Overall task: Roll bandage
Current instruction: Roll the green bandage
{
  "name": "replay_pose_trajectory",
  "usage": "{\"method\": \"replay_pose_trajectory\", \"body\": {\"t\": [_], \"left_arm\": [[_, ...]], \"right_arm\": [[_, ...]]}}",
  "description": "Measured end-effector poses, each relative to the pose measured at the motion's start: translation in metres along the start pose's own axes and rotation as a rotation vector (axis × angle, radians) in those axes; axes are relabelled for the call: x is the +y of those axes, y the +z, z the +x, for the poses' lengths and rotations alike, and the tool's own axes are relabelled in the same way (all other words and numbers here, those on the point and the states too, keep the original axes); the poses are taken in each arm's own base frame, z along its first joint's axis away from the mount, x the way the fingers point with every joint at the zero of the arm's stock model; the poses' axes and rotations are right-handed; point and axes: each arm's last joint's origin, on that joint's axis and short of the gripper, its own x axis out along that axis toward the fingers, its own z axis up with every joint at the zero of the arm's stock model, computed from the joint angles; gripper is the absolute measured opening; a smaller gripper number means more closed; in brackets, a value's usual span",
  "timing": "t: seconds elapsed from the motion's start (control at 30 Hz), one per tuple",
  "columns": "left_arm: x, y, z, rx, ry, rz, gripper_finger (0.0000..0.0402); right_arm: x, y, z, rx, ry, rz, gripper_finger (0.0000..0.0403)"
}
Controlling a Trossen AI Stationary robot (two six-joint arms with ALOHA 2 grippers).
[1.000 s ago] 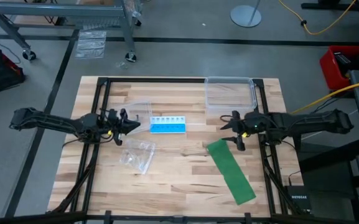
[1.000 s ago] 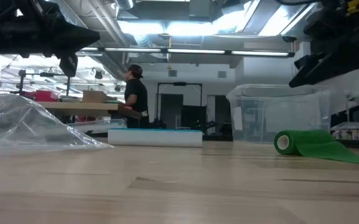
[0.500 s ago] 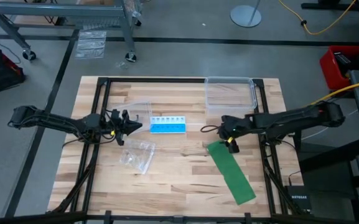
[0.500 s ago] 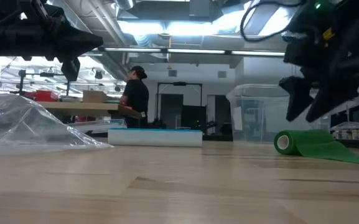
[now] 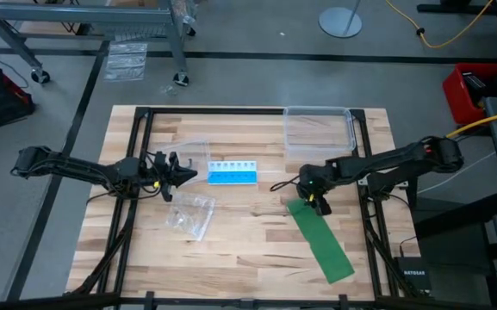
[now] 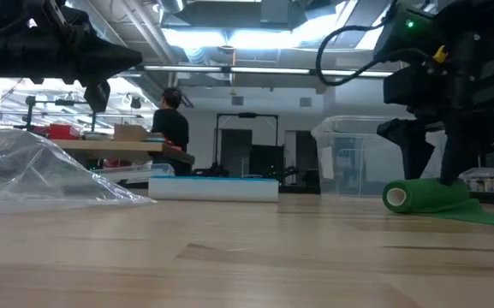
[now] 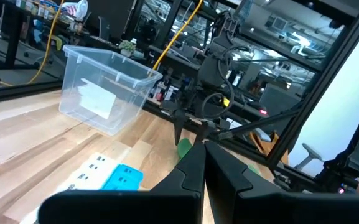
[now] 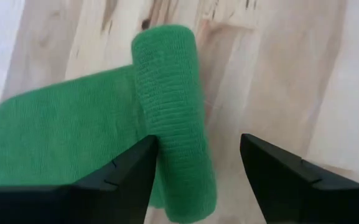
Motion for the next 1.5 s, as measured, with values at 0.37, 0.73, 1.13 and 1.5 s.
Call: {"method": "replay_pose_trajectory", "body": {"t": [0.37,0.73,1.13,1.5], "left_arm": [[0.0,-0.001,0.0,0.007,0.003,0.001,0.0003],[0.0,-0.001,0.0,0.009,0.004,0.001,0.0003],[0.001,-0.002,0.0,0.023,0.011,0.004,0.0003],[0.001,-0.002,0.0,0.023,0.011,0.004,0.0003]], "right_arm": [[-0.003,-0.007,0.026,0.161,0.04,0.055,0.0236],[-0.006,0.017,0.012,0.115,0.022,0.047,0.0096],[-0.017,0.066,-0.026,0.049,-0.244,-0.082,0.0062],[-0.029,0.122,-0.096,-0.036,-0.68,-0.19,0.0062]]}}
